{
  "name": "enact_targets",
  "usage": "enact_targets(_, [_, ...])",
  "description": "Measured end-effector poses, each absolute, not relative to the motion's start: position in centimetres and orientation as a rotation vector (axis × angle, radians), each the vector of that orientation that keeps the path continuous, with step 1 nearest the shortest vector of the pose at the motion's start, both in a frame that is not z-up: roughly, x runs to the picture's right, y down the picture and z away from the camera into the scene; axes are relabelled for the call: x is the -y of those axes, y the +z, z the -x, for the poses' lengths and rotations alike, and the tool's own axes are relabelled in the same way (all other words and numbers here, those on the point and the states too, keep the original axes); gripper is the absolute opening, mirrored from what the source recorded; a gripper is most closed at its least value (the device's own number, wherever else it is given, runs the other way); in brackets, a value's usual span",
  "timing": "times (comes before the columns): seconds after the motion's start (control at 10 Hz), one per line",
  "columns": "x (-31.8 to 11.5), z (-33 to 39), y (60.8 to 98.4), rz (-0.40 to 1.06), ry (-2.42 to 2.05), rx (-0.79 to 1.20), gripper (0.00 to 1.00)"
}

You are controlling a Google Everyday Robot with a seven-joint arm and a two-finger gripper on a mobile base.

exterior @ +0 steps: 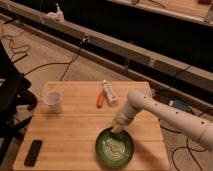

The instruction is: Drag the ceramic bowl in a circle

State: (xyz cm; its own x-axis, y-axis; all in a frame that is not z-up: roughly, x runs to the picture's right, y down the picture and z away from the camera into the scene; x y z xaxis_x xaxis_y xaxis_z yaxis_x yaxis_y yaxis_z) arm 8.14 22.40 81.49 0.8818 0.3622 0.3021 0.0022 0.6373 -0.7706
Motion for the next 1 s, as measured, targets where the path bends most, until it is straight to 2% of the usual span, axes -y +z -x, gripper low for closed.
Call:
enact_targets(0.3, [-18.7,-10.5,83.6,0.803,0.258,0.4,0.0])
enact_targets(0.5, [-17.0,-7.7,84.2,0.784,0.229,0.431,0.0])
enact_targets(0.7, [-17.3,-2.1,83.3,0.802,0.157,0.518,0.0])
enact_targets(1.0, [-19.1,2.0,81.5,0.836,0.078,0.598,0.0])
